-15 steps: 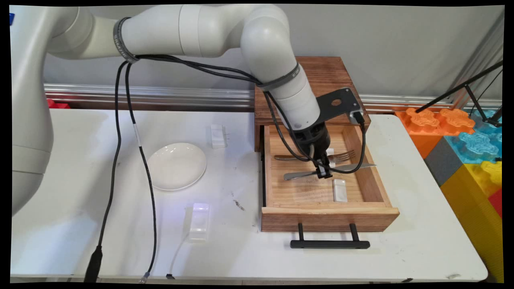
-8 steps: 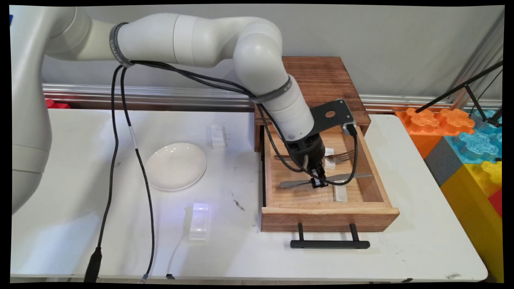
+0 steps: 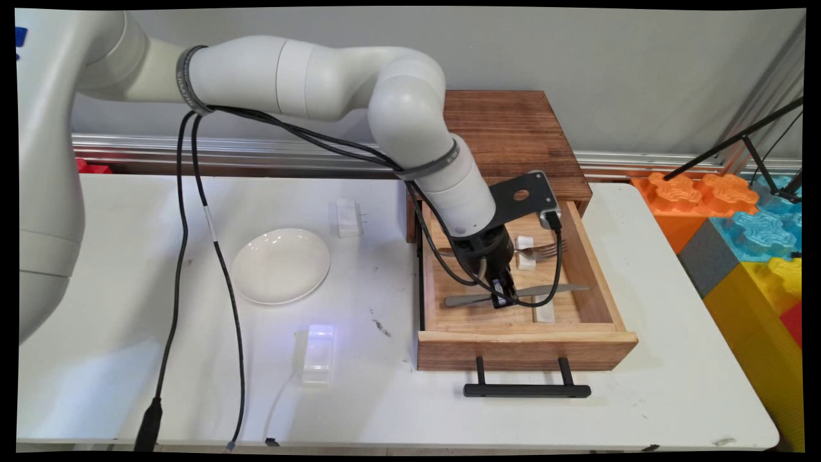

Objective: Place the picked object into the drawer

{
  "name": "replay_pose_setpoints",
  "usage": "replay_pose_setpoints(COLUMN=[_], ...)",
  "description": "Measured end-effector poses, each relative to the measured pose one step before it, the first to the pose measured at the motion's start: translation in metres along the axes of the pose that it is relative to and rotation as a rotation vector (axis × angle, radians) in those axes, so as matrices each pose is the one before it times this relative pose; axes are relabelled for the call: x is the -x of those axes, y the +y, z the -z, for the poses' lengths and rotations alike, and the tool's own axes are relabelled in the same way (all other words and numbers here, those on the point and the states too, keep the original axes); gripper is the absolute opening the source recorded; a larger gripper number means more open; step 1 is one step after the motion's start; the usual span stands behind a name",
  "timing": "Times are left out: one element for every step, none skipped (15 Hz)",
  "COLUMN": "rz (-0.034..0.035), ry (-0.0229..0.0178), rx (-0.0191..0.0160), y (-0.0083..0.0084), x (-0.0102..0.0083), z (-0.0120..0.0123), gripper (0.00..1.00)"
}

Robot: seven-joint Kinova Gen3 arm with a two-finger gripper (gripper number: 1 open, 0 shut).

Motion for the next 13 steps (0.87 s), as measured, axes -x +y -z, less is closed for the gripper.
replay_pose_setpoints(rz=[-0.00159,-0.00197,-0.00233,-0.00139,-0.00123,-0.00153,-0.00028,0.0001,0.00036,0.00125,0.00532,0.00621,0.00627], ry=[0.00139,0.00131,0.00227,0.00121,0.00111,0.0021,0.00143,0.00134,0.0003,0.00106,0.00171,0.0021,0.00106], rx=[-0.00185,-0.00186,-0.00324,-0.00221,-0.00162,-0.00388,-0.00144,-0.00184,-0.0016,-0.0014,-0.00209,-0.0005,-0.0011], y=[-0.00051,-0.00047,-0.00096,-0.00064,-0.00046,-0.00115,-0.00037,-0.0005,-0.00054,-0.0005,-0.00122,-0.00128,-0.00173], x=[0.00088,0.0009,0.00124,0.00084,0.00056,0.00136,0.00048,0.00046,0.00046,0.00027,0.00027,0.00008,0.00013], z=[-0.00248,-0.00262,-0.0038,-0.00237,-0.0019,-0.00378,-0.00135,-0.00129,-0.00112,-0.00059,-0.00028,0.00057,0.00166], gripper=[0.0,0.0,0.0,0.0,0.0,0.0,0.0,1.0,1.0,1.0,1.0,1.0,1.0])
